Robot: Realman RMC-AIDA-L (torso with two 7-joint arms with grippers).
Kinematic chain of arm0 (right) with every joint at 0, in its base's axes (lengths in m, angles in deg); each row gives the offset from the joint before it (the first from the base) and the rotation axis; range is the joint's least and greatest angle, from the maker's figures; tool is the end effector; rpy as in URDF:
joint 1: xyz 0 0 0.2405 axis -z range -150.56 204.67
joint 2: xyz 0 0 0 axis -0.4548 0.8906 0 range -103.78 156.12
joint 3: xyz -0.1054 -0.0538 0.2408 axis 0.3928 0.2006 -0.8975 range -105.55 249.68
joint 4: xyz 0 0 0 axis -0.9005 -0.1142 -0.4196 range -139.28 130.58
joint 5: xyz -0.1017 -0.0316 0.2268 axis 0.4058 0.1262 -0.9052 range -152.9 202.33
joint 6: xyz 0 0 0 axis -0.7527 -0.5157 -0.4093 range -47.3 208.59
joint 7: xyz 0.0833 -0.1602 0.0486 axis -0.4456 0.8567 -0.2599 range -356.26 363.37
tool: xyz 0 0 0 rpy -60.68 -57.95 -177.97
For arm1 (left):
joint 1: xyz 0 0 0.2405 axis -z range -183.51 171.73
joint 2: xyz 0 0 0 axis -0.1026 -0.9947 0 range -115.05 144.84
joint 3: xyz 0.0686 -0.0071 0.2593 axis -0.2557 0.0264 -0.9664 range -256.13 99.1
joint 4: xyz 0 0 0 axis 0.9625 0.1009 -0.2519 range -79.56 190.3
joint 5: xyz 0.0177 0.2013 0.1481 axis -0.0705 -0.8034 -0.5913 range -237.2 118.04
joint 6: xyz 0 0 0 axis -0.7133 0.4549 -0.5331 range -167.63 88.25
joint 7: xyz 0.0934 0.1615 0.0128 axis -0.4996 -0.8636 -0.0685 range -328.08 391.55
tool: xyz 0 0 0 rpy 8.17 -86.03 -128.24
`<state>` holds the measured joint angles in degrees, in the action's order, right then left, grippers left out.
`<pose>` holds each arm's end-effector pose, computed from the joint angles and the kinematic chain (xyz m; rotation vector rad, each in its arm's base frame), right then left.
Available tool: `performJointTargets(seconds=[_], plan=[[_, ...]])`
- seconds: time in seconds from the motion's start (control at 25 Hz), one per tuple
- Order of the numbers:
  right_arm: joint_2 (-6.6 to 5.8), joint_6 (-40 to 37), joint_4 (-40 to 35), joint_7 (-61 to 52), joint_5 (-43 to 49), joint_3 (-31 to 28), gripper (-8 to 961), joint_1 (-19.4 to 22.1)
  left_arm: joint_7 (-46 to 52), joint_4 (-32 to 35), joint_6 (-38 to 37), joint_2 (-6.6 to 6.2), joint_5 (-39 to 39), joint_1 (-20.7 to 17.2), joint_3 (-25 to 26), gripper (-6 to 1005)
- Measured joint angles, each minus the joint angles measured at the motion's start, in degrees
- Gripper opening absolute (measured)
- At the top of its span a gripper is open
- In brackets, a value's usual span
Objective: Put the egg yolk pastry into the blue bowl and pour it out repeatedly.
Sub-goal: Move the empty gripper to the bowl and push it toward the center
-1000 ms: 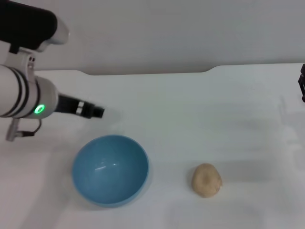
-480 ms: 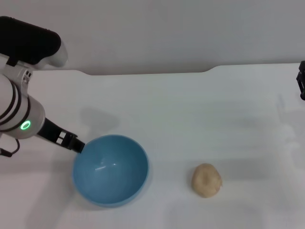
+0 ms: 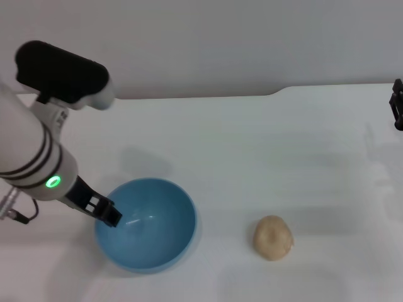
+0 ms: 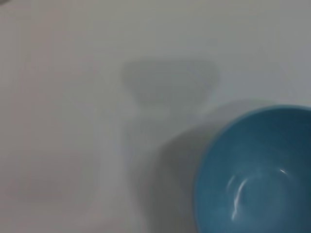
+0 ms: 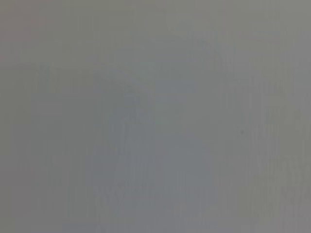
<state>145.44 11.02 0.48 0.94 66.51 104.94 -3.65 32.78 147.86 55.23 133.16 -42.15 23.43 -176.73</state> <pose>0.3765 0.4031 -0.0293 -1.5298 0.4842 0.5653 -0.1842 0.3690 -0.0450 -2.1804 -1.1392 0.6581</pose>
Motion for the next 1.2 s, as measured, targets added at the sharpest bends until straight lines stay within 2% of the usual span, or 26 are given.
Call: performJointTargets(seconds=[0.12,0.16,0.32,0.64,1.2], plan=[[0.0,0.15,0.0,-0.01,-0.01,0.0,467,-0.1,0.63,-2.29,-0.02,0.07,0.1,1.75,-1.55,721],[0.0,0.18,0.0,-0.01,-0.02,0.0,467,-0.14,1.36,-4.84,0.0,0.17,0.23,3.72,-3.12,721],[0.0,0.32,0.0,-0.02,-0.05,0.0,466,-0.1,2.58,-8.26,-0.94,0.21,1.19,7.0,-4.75,721],[0.0,0.37,-0.09,0.17,-0.06,0.0,466,0.17,3.21,-14.11,-3.45,0.27,1.79,9.94,-4.79,720],[0.0,0.37,-0.26,0.39,-0.05,0.0,467,0.12,3.05,-27.47,-11.26,0.09,2.4,11.99,-3.82,721]])
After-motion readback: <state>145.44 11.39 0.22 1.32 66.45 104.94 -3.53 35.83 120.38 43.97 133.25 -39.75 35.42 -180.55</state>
